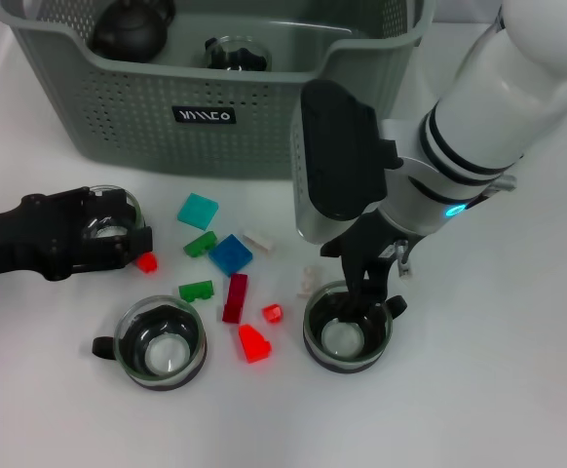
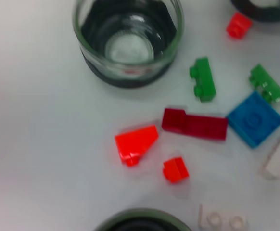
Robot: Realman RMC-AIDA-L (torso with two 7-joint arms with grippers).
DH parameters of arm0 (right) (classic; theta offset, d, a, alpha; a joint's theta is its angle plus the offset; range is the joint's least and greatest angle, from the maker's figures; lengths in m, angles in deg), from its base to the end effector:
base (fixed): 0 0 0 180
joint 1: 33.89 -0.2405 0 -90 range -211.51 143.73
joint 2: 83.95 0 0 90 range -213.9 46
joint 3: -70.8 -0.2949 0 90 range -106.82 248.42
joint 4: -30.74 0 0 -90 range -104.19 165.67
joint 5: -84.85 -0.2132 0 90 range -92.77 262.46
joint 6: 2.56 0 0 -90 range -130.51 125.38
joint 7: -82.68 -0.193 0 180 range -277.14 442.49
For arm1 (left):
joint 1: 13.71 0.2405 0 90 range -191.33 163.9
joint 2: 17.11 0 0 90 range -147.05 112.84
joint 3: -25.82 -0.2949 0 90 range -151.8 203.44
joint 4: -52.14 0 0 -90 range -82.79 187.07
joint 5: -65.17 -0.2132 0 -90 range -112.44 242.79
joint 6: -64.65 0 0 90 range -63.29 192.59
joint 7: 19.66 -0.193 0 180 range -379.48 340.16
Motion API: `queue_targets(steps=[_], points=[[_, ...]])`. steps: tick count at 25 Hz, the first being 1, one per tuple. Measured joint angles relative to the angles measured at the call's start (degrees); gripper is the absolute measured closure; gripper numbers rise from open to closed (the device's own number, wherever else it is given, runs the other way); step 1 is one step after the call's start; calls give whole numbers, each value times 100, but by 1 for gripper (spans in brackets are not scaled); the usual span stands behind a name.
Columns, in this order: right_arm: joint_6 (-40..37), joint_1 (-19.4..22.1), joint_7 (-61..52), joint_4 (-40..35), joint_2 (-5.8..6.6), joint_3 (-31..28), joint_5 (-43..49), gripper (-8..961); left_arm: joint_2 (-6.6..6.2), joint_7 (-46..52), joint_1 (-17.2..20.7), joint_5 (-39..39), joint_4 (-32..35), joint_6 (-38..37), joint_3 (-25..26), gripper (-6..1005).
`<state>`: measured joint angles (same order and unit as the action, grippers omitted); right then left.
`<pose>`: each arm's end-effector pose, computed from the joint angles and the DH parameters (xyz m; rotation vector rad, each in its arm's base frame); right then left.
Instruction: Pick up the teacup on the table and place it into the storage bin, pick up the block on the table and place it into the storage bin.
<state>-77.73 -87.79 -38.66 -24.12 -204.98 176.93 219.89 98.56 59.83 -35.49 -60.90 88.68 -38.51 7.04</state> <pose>0.1514 0.3717 -0.1866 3.0349 0.1853 0.7590 -0.3458 0.2972 -0.0086 -2.5795 -0.9164 -0.7947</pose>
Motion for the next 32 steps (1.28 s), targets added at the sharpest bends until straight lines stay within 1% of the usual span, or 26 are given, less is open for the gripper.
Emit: queue_targets(steps=[7,12,15,20,23,26,28,30,32], points=[[-21,-50,11,41,1,123,-63,167,-5,-11,7,-4,-41,8,11,155],[4,-143,-39,265,1,218,-64,243,-8,-12,7,-6,-41,8,6,155],[11,-164,-45,315,1,179,-88,480,-9,-12,7,-6,-42,6,3,155],[-18,-153,-47,281,1,132,-97,722,-4,-12,7,-5,-42,1,6,155],[-81,-155,-47,279,5,62,-100,769,-3,-11,7,-5,-47,-1,0,155],[-276,-131,2,197,32,-191,-188,817,-1,-8,6,-5,-50,-13,4,155],[-534,-53,115,19,61,-588,-259,849,0,-5,6,-5,-50,-21,14,155],[-878,45,352,-161,67,-1101,-289,880,0,-3,6,-4,-50,-26,16,155],[-1471,194,734,-452,71,-1915,-383,896,0,0,6,-5,-50,-41,15,155]])
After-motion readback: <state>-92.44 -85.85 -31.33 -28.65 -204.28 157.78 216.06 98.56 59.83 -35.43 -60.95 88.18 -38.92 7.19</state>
